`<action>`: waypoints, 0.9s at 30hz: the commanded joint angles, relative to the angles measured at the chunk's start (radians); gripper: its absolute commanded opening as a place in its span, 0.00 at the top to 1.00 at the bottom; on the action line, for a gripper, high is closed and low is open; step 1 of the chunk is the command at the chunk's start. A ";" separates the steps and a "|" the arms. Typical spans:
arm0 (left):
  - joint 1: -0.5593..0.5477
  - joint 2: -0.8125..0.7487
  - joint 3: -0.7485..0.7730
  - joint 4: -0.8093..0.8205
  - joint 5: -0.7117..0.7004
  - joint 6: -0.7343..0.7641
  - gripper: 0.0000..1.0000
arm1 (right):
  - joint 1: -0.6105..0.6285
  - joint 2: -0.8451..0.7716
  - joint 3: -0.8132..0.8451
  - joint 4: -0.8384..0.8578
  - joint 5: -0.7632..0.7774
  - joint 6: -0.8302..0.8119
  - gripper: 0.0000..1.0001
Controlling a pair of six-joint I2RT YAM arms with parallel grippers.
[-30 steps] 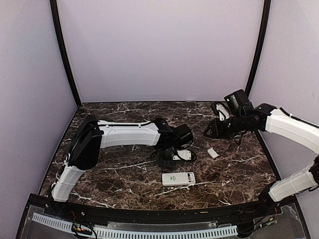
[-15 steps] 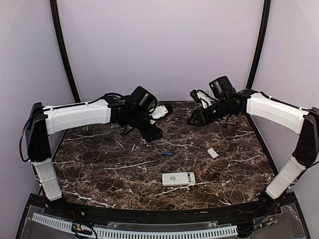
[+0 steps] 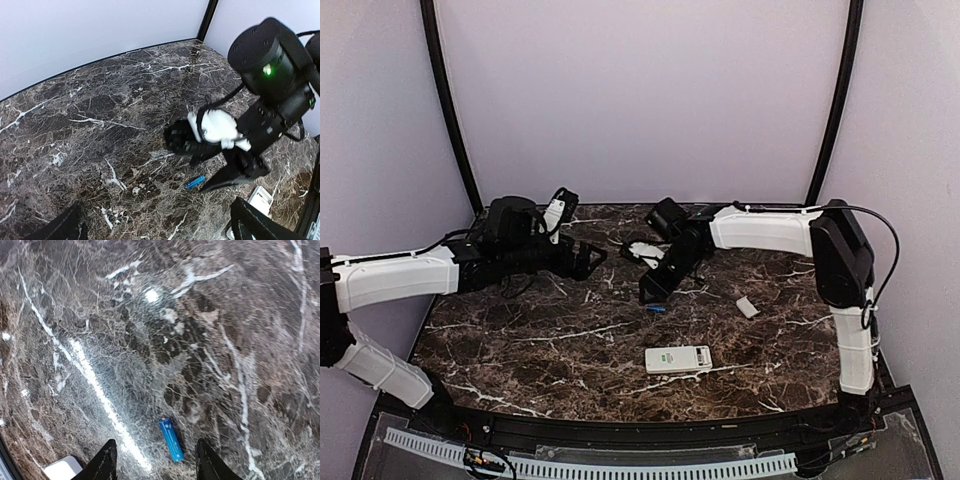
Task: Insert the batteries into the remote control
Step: Pick up the battery at the center of the board.
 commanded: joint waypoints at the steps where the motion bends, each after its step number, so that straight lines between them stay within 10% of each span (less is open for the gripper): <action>1: 0.016 -0.002 -0.039 0.038 -0.053 -0.103 0.01 | 0.036 0.087 0.083 -0.080 0.104 -0.099 0.49; 8: 0.022 0.007 -0.060 0.043 -0.066 -0.101 0.01 | 0.070 0.190 0.156 -0.135 0.211 -0.135 0.57; 20: 0.022 0.005 -0.062 0.003 -0.072 -0.030 0.01 | 0.100 0.201 0.133 -0.183 0.248 -0.092 1.00; 27: 0.000 0.003 -0.053 -0.007 0.052 0.074 0.08 | 0.091 0.183 0.164 -0.222 0.300 0.040 1.00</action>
